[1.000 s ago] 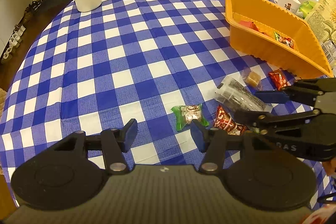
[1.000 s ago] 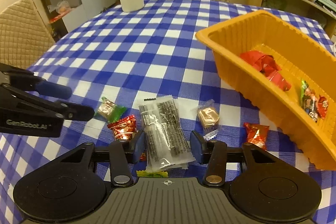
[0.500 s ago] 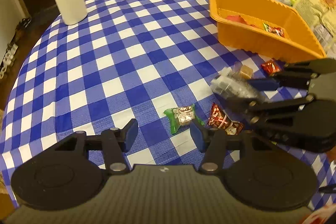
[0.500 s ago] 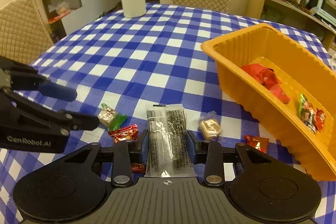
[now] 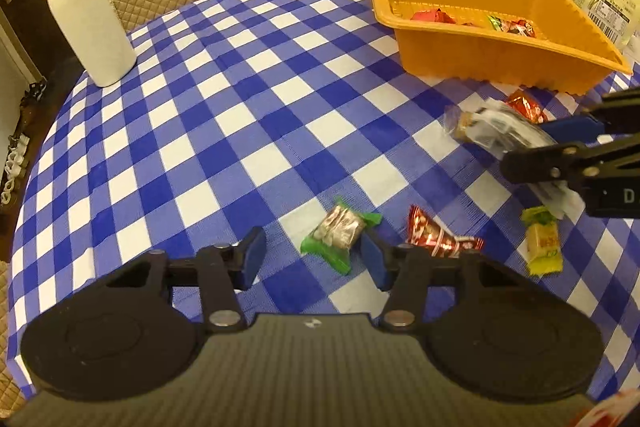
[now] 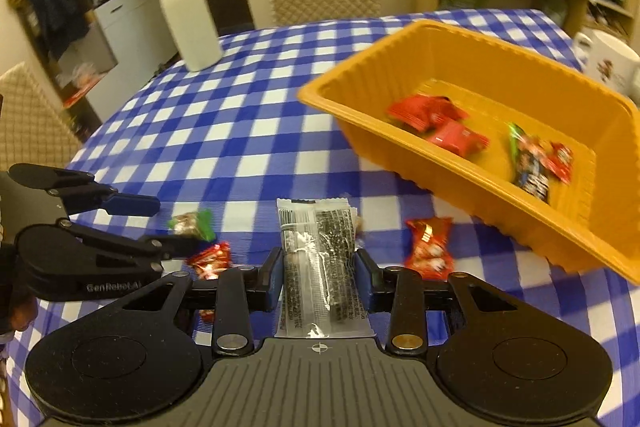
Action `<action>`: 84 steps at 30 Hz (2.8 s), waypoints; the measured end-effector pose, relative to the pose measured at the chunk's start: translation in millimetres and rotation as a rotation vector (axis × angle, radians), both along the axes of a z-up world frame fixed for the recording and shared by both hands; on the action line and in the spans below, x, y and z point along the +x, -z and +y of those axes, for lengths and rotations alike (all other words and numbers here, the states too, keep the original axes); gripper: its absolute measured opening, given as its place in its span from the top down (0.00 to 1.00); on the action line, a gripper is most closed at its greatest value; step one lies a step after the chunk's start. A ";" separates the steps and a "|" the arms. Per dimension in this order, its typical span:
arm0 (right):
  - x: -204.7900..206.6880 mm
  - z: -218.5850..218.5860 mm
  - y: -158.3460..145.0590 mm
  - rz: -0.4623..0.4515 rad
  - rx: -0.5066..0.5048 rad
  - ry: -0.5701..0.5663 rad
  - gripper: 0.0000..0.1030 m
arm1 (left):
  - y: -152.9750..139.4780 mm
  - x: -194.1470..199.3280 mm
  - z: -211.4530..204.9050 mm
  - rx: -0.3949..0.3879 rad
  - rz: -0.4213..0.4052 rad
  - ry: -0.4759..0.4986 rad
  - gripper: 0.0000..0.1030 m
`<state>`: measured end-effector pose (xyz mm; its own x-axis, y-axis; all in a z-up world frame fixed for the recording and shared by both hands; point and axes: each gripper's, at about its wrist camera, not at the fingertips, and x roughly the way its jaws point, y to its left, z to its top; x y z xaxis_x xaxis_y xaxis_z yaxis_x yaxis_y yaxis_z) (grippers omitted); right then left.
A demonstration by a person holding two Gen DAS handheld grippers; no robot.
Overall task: Organize snacks
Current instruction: 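Grasp the green-wrapped candy with the left tool while the right tool lifts the packet, then carry the green candy and seaweed packet over the orange tray and lower both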
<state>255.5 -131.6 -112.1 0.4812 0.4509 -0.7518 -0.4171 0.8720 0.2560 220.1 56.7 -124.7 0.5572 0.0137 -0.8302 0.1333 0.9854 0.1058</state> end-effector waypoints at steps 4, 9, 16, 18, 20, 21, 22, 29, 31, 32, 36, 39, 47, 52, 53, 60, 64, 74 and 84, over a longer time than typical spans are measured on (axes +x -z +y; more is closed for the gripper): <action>-1.0 -11.9 -0.5 0.010 -0.003 0.041 0.64 | -1.1 5.9 0.2 -0.034 0.002 0.007 0.60; -2.1 -23.1 -1.2 0.016 -0.003 0.071 0.64 | -1.5 10.8 -1.9 -0.057 0.012 0.011 0.66; -4.6 -28.7 -2.1 0.022 -0.004 0.079 0.64 | -1.5 13.7 -4.8 -0.072 0.021 0.016 0.78; -6.2 -28.8 -2.9 0.022 -0.004 0.076 0.64 | -1.7 14.1 -5.0 -0.076 0.022 0.009 0.79; -7.8 -29.1 -4.0 0.021 -0.003 0.075 0.64 | -2.0 14.5 -5.0 -0.080 0.023 0.005 0.79; -8.5 -29.1 -4.5 0.021 -0.003 0.075 0.64 | -2.3 14.4 -5.0 -0.082 0.023 0.003 0.80; -8.6 -29.0 -4.5 0.021 -0.003 0.075 0.64 | -2.8 14.1 -5.0 -0.082 0.023 0.002 0.80; -15.6 -32.6 -12.0 0.010 0.002 0.075 0.64 | -12.8 10.2 -4.5 -0.104 -0.001 -0.015 0.81; -18.0 -34.5 -15.4 0.006 0.007 0.078 0.64 | -18.4 7.6 -5.7 -0.110 -0.013 -0.015 0.81; -19.4 -35.4 -17.3 0.002 0.009 0.081 0.64 | -21.1 6.3 -6.6 -0.112 -0.018 -0.014 0.81; -24.1 -40.8 -24.8 -0.011 0.020 0.090 0.64 | -34.0 1.0 -11.3 -0.126 -0.040 -0.008 0.81; -27.5 -45.7 -31.4 -0.024 0.027 0.100 0.64 | -45.0 -1.0 -17.3 -0.135 -0.062 0.005 0.81; -24.7 -64.6 -48.7 -0.054 0.052 0.153 0.64 | -71.3 8.5 -40.0 -0.163 -0.105 0.062 0.81; -11.9 -82.8 -58.8 -0.082 0.075 0.212 0.64 | -81.3 25.1 -58.5 -0.170 -0.128 0.095 0.81; -9.5 -86.7 -60.8 -0.088 0.076 0.224 0.64 | -83.1 29.9 -63.0 -0.172 -0.132 0.102 0.81; 19.3 -113.8 -67.2 -0.110 0.099 0.306 0.64 | -91.8 71.2 -91.3 -0.197 -0.154 0.138 0.81; 39.4 -127.0 -65.4 -0.112 0.104 0.348 0.64 | -92.1 96.5 -105.8 -0.214 -0.151 0.154 0.81; 81.6 -146.6 -47.7 -0.089 0.084 0.421 0.64 | -79.1 151.6 -140.8 -0.191 -0.123 0.213 0.81; 99.0 -154.0 -32.7 -0.066 0.075 0.445 0.64 | -57.2 189.5 -163.5 -0.154 -0.092 0.239 0.81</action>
<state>354.5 -285.6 -79.3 0.6862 0.2410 -0.6864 -0.0232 0.9503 0.3104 409.5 -106.7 -67.5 0.6026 -0.2493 -0.7581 0.3607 0.9325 -0.0200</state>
